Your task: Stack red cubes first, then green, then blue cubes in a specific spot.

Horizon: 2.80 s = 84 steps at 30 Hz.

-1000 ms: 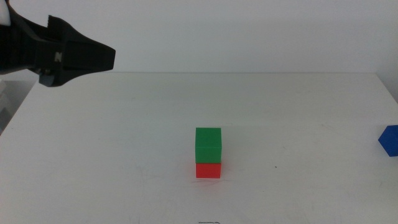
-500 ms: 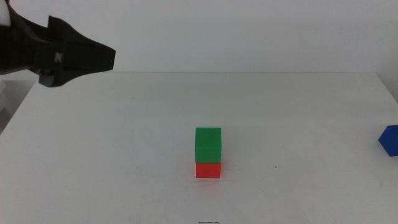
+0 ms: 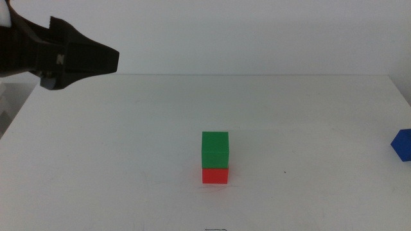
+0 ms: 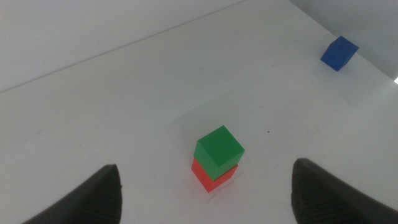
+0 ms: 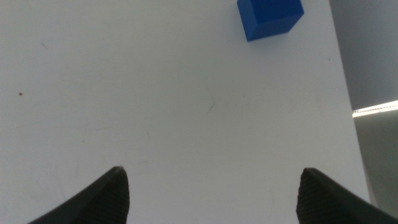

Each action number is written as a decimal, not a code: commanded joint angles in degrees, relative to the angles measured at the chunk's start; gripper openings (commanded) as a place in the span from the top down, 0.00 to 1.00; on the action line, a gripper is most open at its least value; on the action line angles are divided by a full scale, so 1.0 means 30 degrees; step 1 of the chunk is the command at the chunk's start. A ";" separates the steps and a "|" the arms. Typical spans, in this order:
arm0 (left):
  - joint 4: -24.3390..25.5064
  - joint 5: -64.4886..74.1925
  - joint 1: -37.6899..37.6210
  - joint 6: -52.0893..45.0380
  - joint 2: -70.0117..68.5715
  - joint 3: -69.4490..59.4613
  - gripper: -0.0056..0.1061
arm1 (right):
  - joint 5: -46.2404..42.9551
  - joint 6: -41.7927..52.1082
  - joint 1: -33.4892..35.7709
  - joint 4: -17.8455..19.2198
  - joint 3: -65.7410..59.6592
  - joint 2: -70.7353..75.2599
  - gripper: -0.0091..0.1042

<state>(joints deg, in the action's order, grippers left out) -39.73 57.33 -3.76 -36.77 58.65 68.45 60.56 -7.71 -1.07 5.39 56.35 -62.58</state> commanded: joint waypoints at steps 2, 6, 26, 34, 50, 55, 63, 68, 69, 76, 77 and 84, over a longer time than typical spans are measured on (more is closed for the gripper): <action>-0.1060 -0.0833 -0.0028 0.0091 -0.0253 0.0453 0.11 | -0.0684 -0.0078 -0.0120 0.0457 0.0788 -0.0134 0.09; -0.1060 -0.0833 -0.0028 0.0091 -0.0253 0.0453 0.11 | -0.1110 -0.0075 -0.0120 0.0462 0.1194 -0.0264 0.09; -0.1060 -0.0833 -0.0028 0.0091 -0.0253 0.0453 0.11 | 0.2540 0.2686 -0.0134 0.0964 0.7818 -0.7367 0.09; -0.1060 -0.0833 -0.0028 0.0091 -0.0253 0.0453 0.11 | 0.3637 0.4352 -0.1562 0.1518 1.0592 -1.0817 0.09; -0.1060 -0.0833 -0.0028 0.0091 -0.0253 0.0453 0.11 | 0.3352 0.7891 -0.4319 -0.0653 1.3855 -1.5762 0.09; -0.1060 -0.0833 -0.0028 0.0091 -0.0253 0.0453 0.11 | 0.2388 0.8053 -0.4319 -0.0702 1.3915 -1.6740 0.09; -0.1060 -0.0833 -0.0028 0.0091 -0.0253 0.0453 0.11 | 0.1971 0.8053 -0.4319 -0.0702 1.3955 -1.7800 0.09; -0.1060 -0.0833 -0.0028 0.0091 -0.0253 0.0453 0.11 | 0.1880 0.8053 -0.4319 -0.0593 1.3975 -1.8475 0.09; -0.1060 -0.0833 -0.0028 0.0091 -0.0253 0.0453 0.11 | 0.1804 0.8059 -0.4319 -0.0567 1.3975 -1.8583 0.09; -0.1060 -0.0833 -0.0028 0.0091 -0.0253 0.0453 0.11 | 0.1333 0.8324 -0.4319 -0.0558 1.3975 -1.9406 0.13; -0.1060 -0.0833 -0.0028 0.0091 -0.0253 0.0453 0.11 | 0.1333 0.8431 -0.4319 -0.0558 1.3975 -1.9453 0.16; -0.1060 -0.0833 -0.0028 0.0091 -0.0253 0.0453 0.11 | 0.2196 0.8462 -0.4319 -0.0561 1.4413 -1.9358 0.75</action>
<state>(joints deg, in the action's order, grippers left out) -39.73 57.33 -3.76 -36.77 58.65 68.45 66.01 17.41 -13.65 2.84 97.43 -124.68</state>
